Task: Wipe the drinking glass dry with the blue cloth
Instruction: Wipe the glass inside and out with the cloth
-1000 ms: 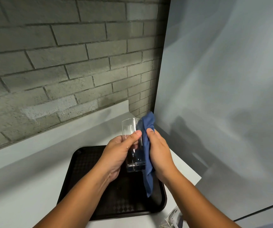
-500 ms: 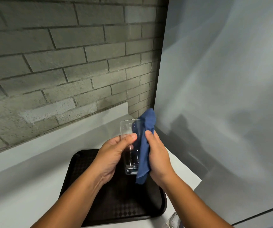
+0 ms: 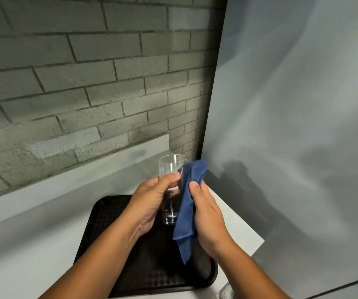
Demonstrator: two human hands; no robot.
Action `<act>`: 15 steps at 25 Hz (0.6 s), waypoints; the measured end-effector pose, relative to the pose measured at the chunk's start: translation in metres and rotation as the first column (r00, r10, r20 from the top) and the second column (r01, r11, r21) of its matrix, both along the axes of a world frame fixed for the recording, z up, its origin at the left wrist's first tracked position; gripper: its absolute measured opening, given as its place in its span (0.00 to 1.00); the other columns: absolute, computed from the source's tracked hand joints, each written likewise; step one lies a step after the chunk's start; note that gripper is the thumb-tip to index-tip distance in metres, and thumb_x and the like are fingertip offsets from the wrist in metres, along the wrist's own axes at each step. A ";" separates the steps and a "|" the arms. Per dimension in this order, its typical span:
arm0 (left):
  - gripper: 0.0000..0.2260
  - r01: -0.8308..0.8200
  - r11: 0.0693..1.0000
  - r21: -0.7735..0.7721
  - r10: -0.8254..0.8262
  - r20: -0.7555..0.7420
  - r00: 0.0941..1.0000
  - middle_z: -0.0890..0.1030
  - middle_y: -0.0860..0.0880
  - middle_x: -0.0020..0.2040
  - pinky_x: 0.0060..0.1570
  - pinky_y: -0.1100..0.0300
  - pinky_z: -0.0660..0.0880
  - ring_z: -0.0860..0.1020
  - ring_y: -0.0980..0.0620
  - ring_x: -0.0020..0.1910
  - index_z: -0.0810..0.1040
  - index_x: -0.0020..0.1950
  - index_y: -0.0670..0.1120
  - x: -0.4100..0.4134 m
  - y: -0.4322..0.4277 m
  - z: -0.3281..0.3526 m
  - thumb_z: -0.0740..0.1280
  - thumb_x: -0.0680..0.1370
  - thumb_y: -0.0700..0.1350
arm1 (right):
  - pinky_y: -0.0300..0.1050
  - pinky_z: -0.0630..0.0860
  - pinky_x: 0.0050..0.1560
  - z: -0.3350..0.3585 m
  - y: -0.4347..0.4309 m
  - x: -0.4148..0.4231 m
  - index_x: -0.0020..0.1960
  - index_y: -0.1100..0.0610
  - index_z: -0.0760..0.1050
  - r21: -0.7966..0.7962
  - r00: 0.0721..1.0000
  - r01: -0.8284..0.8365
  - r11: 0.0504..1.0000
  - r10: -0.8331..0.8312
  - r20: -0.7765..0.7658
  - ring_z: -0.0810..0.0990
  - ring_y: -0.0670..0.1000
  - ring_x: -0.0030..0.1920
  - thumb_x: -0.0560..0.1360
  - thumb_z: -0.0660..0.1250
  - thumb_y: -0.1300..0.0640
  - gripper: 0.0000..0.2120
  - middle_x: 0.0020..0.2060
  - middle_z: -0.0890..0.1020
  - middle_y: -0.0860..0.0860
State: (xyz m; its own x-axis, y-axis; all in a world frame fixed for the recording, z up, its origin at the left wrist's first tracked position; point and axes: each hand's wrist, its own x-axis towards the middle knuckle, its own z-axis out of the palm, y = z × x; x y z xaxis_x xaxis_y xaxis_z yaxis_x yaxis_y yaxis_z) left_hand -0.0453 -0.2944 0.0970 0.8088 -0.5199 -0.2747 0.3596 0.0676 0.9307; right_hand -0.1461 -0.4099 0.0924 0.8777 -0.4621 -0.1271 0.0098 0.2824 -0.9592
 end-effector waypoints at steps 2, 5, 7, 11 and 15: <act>0.26 0.015 1.000 0.004 -0.015 -0.014 1.000 0.93 0.42 0.57 0.54 0.54 0.85 0.91 0.50 0.51 0.92 0.59 0.44 -0.001 0.000 -0.004 0.84 0.67 0.58 | 0.54 0.80 0.73 -0.001 -0.002 -0.001 0.73 0.53 0.81 0.094 0.999 0.027 0.995 -0.024 -0.032 0.88 0.53 0.66 0.87 0.63 0.49 0.18 0.63 0.90 0.53; 0.24 0.014 1.000 0.023 -0.014 0.000 1.000 0.92 0.49 0.47 0.45 0.59 0.83 0.89 0.53 0.43 0.93 0.53 0.47 -0.002 0.002 -0.005 0.84 0.65 0.63 | 0.46 0.83 0.67 0.005 -0.006 -0.001 0.73 0.51 0.81 0.012 1.000 0.021 1.000 -0.021 0.018 0.89 0.49 0.64 0.90 0.60 0.52 0.16 0.62 0.90 0.50; 0.34 -0.028 0.999 0.031 0.027 0.054 0.998 0.91 0.50 0.44 0.50 0.58 0.82 0.87 0.55 0.43 0.91 0.56 0.44 -0.004 0.000 -0.004 0.86 0.60 0.67 | 0.40 0.82 0.67 0.008 -0.008 0.000 0.74 0.47 0.78 -0.089 0.999 0.016 0.996 -0.012 0.040 0.87 0.45 0.65 0.91 0.58 0.54 0.16 0.64 0.89 0.47; 0.44 -0.042 0.998 0.054 0.032 0.160 0.987 0.93 0.45 0.54 0.63 0.56 0.84 0.91 0.51 0.56 0.82 0.71 0.39 -0.013 -0.001 -0.007 0.86 0.61 0.60 | 0.45 0.79 0.73 0.010 -0.007 0.005 0.68 0.43 0.80 -0.180 0.999 0.040 0.983 -0.037 0.021 0.85 0.42 0.66 0.90 0.58 0.53 0.14 0.63 0.89 0.45; 0.38 0.071 0.997 0.014 -0.072 0.105 0.992 0.90 0.33 0.57 0.72 0.43 0.80 0.89 0.38 0.60 0.91 0.56 0.42 -0.008 0.005 0.003 0.90 0.55 0.65 | 0.46 0.80 0.71 0.008 -0.007 0.001 0.73 0.51 0.79 -0.270 0.998 0.037 0.962 -0.019 0.068 0.86 0.48 0.67 0.90 0.59 0.55 0.15 0.64 0.88 0.50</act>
State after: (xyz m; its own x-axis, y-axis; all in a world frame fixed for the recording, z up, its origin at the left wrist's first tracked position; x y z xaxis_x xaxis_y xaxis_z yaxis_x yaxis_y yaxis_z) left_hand -0.0531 -0.2889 0.1002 0.7947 -0.5748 -0.1951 0.2626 0.0357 0.9643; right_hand -0.1455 -0.4168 0.1008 0.8661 -0.4960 0.0623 0.0778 0.0107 -0.9969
